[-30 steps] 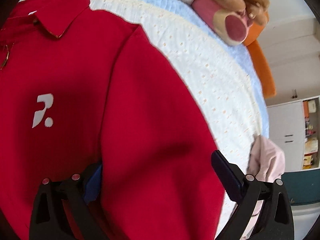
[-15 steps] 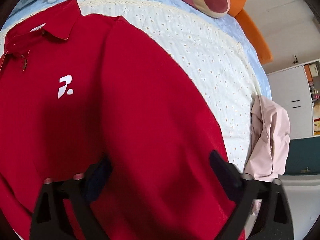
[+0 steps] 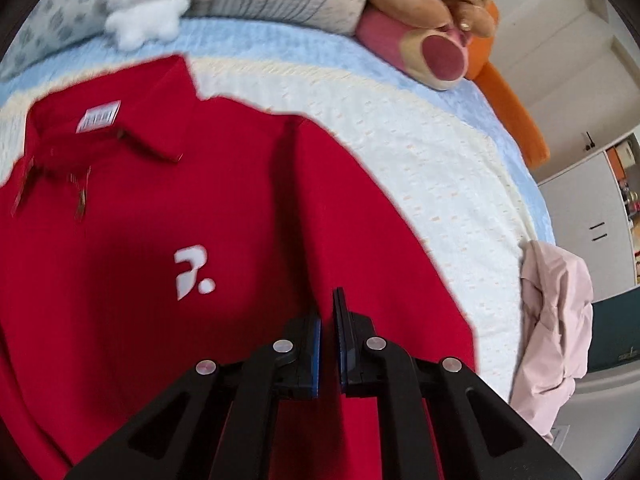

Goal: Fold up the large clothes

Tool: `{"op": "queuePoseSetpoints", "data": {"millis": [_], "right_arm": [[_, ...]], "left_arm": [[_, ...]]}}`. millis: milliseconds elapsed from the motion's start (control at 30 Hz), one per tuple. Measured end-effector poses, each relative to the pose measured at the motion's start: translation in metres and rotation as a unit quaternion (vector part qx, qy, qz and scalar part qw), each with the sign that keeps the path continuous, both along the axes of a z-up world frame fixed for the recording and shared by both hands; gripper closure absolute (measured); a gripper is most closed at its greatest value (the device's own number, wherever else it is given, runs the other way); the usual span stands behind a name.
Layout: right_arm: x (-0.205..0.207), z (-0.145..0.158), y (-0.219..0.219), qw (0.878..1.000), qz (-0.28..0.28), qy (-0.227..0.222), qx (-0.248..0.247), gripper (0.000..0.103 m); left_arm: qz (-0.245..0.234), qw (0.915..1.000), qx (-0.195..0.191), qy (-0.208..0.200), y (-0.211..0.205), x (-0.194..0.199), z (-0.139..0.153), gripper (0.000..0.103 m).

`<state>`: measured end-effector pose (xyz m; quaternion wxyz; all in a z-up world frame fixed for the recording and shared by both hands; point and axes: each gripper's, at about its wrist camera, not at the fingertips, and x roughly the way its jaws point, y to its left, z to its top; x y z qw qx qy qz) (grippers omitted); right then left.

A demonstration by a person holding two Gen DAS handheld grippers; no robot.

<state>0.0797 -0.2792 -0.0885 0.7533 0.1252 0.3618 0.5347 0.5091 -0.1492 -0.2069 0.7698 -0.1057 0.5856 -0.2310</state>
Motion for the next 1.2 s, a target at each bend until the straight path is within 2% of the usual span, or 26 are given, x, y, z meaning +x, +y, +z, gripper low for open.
{"op": "queuePoseSetpoints", "data": {"millis": [133,233,300,333,367,400,433,467,567,633,767,833,933,1000,1067,1167,1200], "right_arm": [[-0.007,-0.035,0.042,0.999,0.002,-0.006,-0.046,0.099],[-0.015,-0.057,0.063,0.995,-0.004,-0.021,-0.095,0.099],[-0.025,-0.072,0.078,0.988,0.001,-0.044,-0.148,0.097],[-0.032,-0.077,0.085,0.983,0.006,-0.058,-0.174,0.094],[-0.038,-0.081,0.091,0.979,0.016,-0.067,-0.194,0.083],[-0.045,-0.084,0.096,0.976,0.034,-0.067,-0.205,0.071],[-0.052,-0.083,0.098,0.975,0.046,-0.064,-0.206,0.04],[-0.059,-0.078,0.097,0.975,0.051,-0.072,-0.203,0.019],[-0.072,-0.056,0.088,0.979,0.058,-0.078,-0.179,0.019],[-0.073,-0.033,0.074,0.984,0.033,-0.087,-0.149,0.018],[-0.062,-0.005,0.079,0.985,-0.018,-0.117,-0.124,0.016],[-0.062,-0.002,0.098,0.985,-0.024,-0.13,-0.115,0.016],[-0.069,-0.013,0.145,0.982,-0.005,-0.155,-0.106,0.019],[-0.078,-0.031,0.185,0.975,0.006,-0.176,-0.135,0.021],[-0.083,-0.05,0.215,0.969,0.026,-0.186,-0.163,0.029],[-0.092,-0.097,0.274,0.941,0.062,-0.209,-0.258,0.04],[-0.093,-0.109,0.285,0.934,0.066,-0.214,-0.28,0.04]], "left_arm": [[0.003,0.9998,-0.016,0.009,0.008,-0.005,-0.029,0.092],[-0.007,0.9994,-0.035,0.0,0.013,-0.01,-0.034,0.091],[-0.019,0.9993,-0.033,0.002,0.014,-0.016,-0.033,0.081],[-0.023,0.9993,-0.028,0.005,0.017,-0.021,-0.031,0.057],[-0.024,0.9994,-0.022,0.006,0.021,-0.027,-0.026,0.033],[-0.028,0.9994,-0.021,-0.001,0.025,-0.035,-0.019,0.023],[-0.029,0.9995,-0.006,-0.014,0.031,-0.043,-0.011,0.011],[-0.033,0.9989,0.011,-0.033,0.038,-0.056,0.002,0.01],[-0.054,0.9962,0.005,-0.068,0.069,-0.095,0.034,0.01],[-0.049,0.9957,-0.001,-0.079,0.099,-0.12,0.051,0.009],[0.005,0.9963,-0.005,-0.085,0.191,-0.176,0.065,0.007],[0.032,0.9965,0.023,-0.073,0.228,-0.203,0.056,0.007],[0.074,0.995,0.045,-0.05,0.279,-0.246,0.028,0.007],[0.097,0.9948,0.003,-0.031,0.303,-0.269,0.008,0.007],[0.115,0.9925,-0.042,-0.007,0.325,-0.293,-0.014,0.007],[0.127,0.9908,-0.048,-0.002,0.34,-0.318,-0.034,0.007],[0.127,0.9905,-0.052,-0.001,0.342,-0.323,-0.039,0.007]]}}
